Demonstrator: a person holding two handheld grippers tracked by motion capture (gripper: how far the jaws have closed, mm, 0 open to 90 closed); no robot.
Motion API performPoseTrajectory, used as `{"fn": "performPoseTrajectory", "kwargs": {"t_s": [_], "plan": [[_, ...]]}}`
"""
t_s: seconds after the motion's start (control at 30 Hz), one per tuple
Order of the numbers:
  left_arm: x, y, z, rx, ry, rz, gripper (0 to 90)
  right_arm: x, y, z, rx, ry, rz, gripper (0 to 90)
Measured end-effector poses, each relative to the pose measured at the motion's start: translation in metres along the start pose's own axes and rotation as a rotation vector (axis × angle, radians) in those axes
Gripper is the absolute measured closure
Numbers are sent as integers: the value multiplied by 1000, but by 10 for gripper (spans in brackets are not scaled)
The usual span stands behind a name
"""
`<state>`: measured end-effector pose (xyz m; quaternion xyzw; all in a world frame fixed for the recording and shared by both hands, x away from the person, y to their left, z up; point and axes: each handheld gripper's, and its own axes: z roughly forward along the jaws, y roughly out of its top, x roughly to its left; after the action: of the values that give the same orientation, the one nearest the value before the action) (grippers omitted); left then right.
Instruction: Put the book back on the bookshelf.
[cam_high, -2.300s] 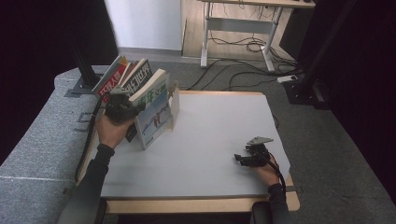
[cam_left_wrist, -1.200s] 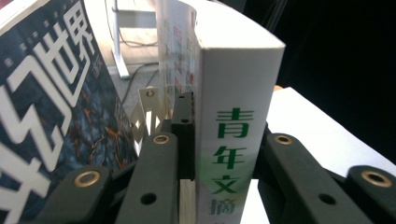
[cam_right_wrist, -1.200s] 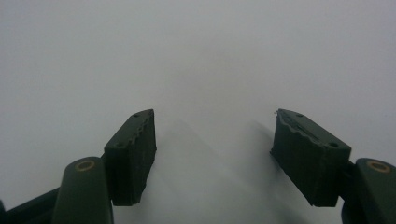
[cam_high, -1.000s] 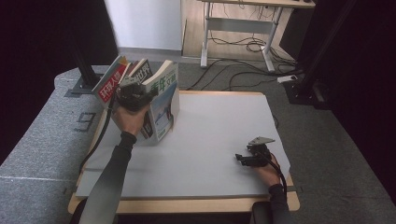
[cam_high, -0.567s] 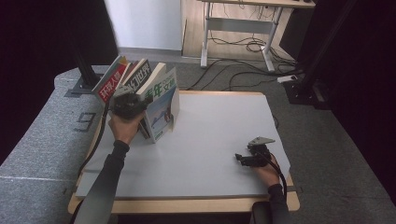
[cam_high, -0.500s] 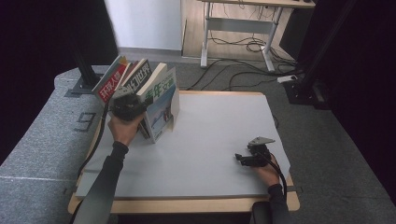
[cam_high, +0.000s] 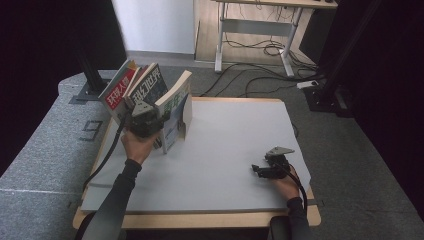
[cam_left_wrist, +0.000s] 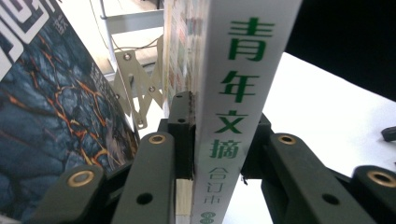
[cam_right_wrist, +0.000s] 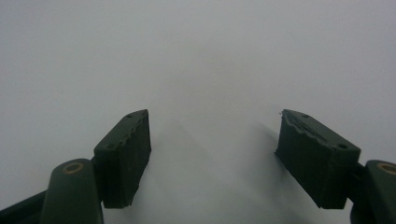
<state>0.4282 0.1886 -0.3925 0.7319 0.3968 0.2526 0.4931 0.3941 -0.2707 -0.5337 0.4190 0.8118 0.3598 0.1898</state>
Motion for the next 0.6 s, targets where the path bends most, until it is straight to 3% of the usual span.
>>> {"fn": "performPoseTrajectory", "kwargs": {"t_s": [0.4,0.6], "plan": [[-10,10,23,-2,9,-5,721,0,0,0,0,1,-1,248],[-14,12,26,6,0,5,687,0,0,0,0,1,-1,248]]}}
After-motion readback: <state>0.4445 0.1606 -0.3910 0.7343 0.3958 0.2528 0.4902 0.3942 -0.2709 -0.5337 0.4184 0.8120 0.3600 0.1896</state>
